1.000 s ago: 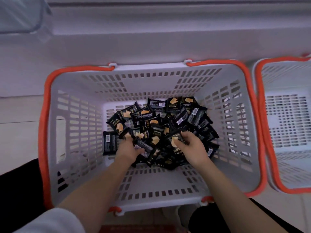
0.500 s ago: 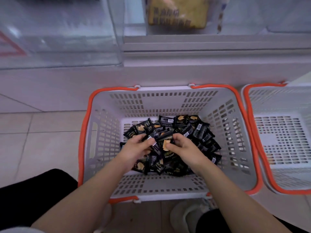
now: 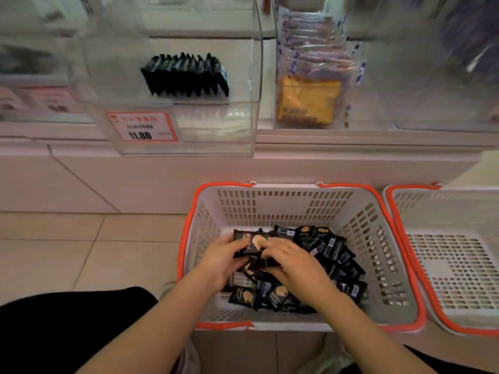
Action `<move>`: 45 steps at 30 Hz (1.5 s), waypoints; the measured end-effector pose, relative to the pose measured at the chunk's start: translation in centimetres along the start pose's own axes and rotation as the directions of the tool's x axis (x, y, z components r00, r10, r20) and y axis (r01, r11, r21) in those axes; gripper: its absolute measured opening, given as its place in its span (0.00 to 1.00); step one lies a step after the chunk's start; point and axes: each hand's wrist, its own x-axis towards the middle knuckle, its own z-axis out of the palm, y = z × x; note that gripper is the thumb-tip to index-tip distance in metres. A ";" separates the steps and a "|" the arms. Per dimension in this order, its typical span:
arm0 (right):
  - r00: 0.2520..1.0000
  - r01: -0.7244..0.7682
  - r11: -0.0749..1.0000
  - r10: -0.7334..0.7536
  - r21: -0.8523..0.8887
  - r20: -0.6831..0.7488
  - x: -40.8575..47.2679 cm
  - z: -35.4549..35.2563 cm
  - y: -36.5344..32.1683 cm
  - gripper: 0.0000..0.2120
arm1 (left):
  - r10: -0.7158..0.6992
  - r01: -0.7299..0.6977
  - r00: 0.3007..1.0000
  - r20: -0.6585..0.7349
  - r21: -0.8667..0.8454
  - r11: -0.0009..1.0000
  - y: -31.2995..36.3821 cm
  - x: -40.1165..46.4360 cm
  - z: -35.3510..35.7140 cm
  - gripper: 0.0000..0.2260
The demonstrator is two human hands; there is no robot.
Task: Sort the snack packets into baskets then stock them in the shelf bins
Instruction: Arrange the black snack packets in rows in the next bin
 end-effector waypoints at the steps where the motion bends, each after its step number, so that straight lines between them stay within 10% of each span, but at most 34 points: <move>1: 0.996 -0.092 0.988 0.092 0.122 0.002 -0.1 0.0 -0.1 0.13 | 0.046 -0.045 0.999 -0.017 0.039 0.998 0.2 -0.2 -0.2 0.05; 8: 0.912 -0.342 0.745 0.410 0.573 0.011 0.9 -1.5 0.1 0.09 | 0.253 -0.256 0.966 0.058 0.384 0.887 1.0 -1.1 -0.5 0.04; 19: 0.805 -0.433 0.329 0.560 0.839 0.195 1.5 0.9 -0.6 0.09 | 0.107 -0.139 0.982 0.157 0.206 0.969 -0.4 -1.0 -0.2 0.12; 26: 0.835 -0.533 0.503 0.443 0.681 0.327 1.4 3.6 0.7 0.10 | 0.081 -0.099 0.993 0.080 0.257 0.961 -2.8 0.4 -0.2 0.13; 34: 0.679 -0.715 0.661 0.581 0.226 0.449 0.2 6.9 7.3 0.14 | 0.025 0.027 0.995 -0.101 0.484 0.875 -4.1 4.0 -2.6 0.23; 45: 0.776 -0.305 0.907 0.414 -0.291 0.476 2.7 12.3 12.7 0.30 | 0.027 0.062 0.989 -0.145 0.572 0.818 -5.8 6.5 -4.7 0.18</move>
